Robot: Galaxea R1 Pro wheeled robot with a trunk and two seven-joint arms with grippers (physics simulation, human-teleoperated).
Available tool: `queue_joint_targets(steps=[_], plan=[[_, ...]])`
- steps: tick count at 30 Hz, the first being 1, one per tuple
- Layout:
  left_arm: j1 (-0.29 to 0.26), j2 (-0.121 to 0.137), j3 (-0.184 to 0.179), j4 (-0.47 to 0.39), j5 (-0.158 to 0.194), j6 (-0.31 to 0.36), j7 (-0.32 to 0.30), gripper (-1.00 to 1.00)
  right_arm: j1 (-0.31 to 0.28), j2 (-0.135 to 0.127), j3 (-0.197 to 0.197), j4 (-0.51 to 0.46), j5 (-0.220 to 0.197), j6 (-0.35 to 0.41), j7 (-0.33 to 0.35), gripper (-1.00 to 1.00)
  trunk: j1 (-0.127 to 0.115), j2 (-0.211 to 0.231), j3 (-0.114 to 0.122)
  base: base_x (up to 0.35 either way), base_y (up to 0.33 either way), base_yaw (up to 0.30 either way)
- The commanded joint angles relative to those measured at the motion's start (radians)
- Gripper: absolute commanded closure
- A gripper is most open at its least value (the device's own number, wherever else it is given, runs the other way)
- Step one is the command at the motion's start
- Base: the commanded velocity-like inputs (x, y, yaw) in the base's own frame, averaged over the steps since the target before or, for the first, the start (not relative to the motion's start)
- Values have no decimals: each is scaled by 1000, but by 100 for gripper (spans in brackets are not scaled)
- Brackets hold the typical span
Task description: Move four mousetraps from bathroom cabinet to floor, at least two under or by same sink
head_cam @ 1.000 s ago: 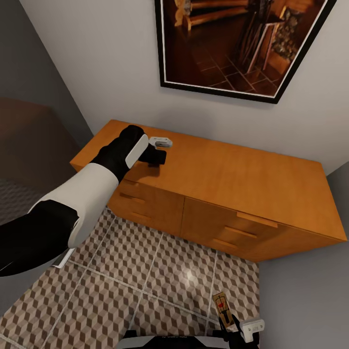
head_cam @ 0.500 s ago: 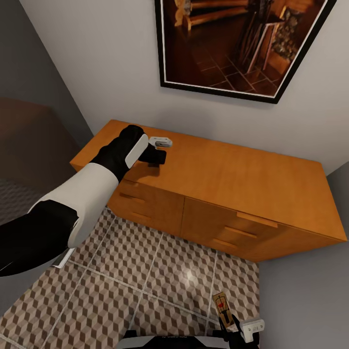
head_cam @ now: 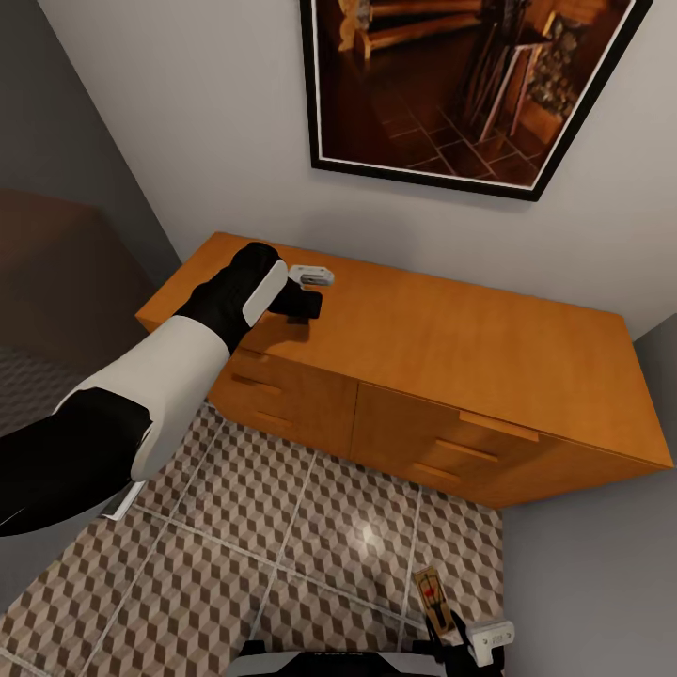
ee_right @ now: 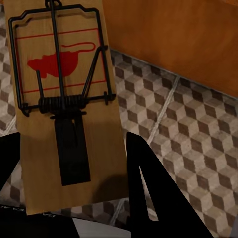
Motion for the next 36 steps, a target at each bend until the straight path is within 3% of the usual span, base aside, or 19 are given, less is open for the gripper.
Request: queue_joint_targets(steps=[1,26,36], plan=[[-1,1,-5,0,7,2,5,100,1,0,1,1,-12,-2,14,100,1,-2,-1,0,0,0],[-1,1,-6,1,7,3,4,100,2,3,2,1,-12,2,14,100,1,-2,-3,-4,0,0],[-1,1,-6,1,7,2,4,100,2,3,2,0,-12,5,14,100,1,-2,-3,-251,103,0]])
